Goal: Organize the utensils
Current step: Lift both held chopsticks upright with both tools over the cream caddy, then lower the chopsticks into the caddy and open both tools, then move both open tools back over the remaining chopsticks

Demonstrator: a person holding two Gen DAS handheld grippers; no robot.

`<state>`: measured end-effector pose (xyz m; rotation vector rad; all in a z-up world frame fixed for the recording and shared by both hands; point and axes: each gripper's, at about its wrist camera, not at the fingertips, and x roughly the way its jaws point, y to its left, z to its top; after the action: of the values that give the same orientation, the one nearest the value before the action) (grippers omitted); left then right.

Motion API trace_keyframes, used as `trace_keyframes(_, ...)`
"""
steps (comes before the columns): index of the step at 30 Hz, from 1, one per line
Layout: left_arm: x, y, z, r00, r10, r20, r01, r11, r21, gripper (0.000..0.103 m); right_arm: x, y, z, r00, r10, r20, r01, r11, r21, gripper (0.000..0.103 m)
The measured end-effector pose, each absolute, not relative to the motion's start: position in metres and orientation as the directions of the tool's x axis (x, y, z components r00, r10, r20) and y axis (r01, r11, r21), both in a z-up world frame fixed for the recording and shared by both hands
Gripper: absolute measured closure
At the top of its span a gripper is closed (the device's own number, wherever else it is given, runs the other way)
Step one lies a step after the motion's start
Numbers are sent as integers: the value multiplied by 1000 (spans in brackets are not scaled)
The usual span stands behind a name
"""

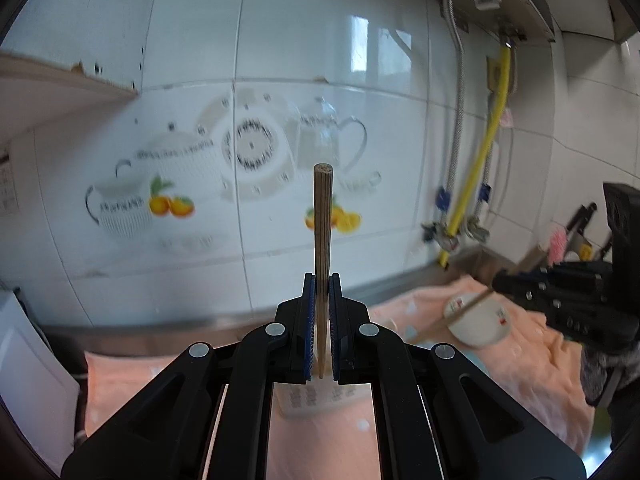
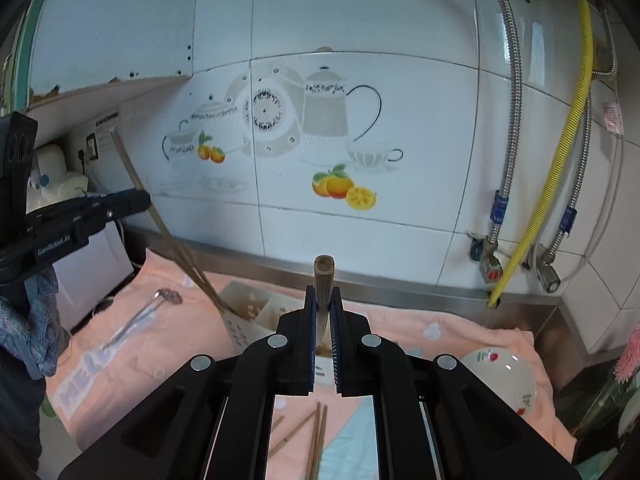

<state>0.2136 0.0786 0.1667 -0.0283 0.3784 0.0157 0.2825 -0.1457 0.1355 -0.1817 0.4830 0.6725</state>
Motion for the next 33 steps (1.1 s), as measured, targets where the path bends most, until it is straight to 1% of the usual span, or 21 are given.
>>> trace_keyframes(6,238,84,155,926,52,-373,-61,998,-13,98,302,-133,127,668,549,-503,-633,774,3,97)
trace_keyframes(12,256,95,121,900,35,-434,-71,995,-68,98,314,-125,106,651,531,-542,-631,776,2,97)
trace_keyframes(19,264,98,92,866,15,-500,-68,994,-87,97,324,-115,81,622,520,-585,-634,773,13,97)
trace_keyframes(22,265,98,87,859,19,-512,-73,994,-87,97,327,-110,73,611,519,-597,-635,772,21,97)
trace_keyframes(25,263,99,84,856,16,-517,-72,993,-90,95,328,-107,68,608,516,-603,-635,772,21,96)
trace_keyframes(26,262,99,84,856,12,-517,-70,993,-92,92,328,-107,67,607,517,-603,-634,773,24,96)
trace_keyframes(27,261,99,85,857,12,-515,-71,993,-94,82,328,-108,67,609,516,-602,-632,775,25,96)
trace_keyframes(28,259,99,85,859,15,-511,-75,992,-98,77,329,-108,67,611,516,-600,-630,776,27,93)
trace_keyframes(29,258,99,86,861,12,-509,-75,992,-102,68,329,-109,67,609,520,-599,-631,775,32,91)
trace_keyframes(30,256,99,86,862,13,-506,-75,992,-103,64,328,-110,67,614,518,-596,-627,778,31,88)
trace_keyframes(31,254,98,87,864,16,-504,-77,992,-101,64,327,-111,68,617,517,-594,-625,780,29,83)
trace_keyframes(32,252,97,88,865,13,-502,-73,992,-100,63,326,-113,69,620,517,-589,-625,780,27,81)
trace_keyframes(33,249,96,88,866,12,-500,-71,993,-99,59,324,-115,71,626,517,-584,-623,782,25,78)
